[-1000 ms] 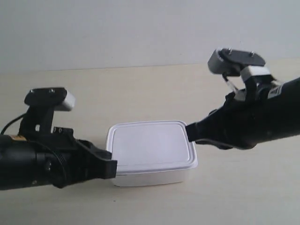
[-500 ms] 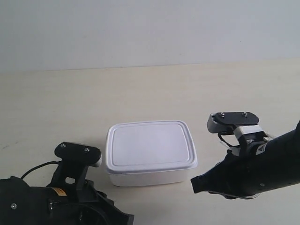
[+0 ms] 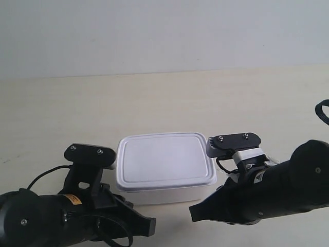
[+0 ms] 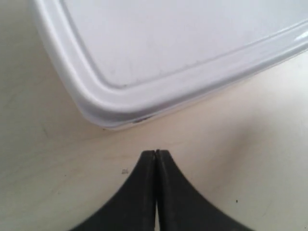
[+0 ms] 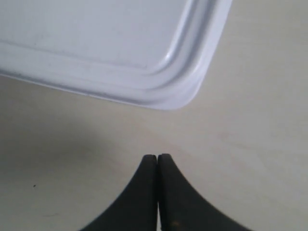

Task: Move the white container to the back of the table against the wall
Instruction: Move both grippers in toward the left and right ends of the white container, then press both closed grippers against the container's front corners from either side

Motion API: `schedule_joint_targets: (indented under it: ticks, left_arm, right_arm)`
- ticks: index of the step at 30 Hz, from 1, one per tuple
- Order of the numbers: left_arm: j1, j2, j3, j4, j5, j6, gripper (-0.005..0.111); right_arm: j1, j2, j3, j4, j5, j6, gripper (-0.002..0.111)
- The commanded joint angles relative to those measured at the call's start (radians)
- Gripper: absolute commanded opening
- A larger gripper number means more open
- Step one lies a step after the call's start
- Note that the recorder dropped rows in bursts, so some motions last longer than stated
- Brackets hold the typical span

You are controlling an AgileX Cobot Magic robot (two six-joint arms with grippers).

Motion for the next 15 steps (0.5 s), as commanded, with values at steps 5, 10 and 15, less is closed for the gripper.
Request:
schedule_joint_targets:
  ticks: [5,10,15]
  left_arm:
    - [-0.007,0.003,-0.008,0.018,-0.013,-0.002,0.000]
    - [-0.007,0.003,-0.008,0.020,-0.027,-0.002,0.000]
    - [-0.004,0.003,-0.008,0.051,-0.044,0.001,0.000]
  right_arm:
    - [0.002,0.002,-0.031,0.021,-0.017,0.001,0.000]
    - [0.002,0.002,-0.036,0.021,-0.014,0.001,0.000]
    - [0.002,0.002,-0.038,0.021,-0.012,0.001,0.000]
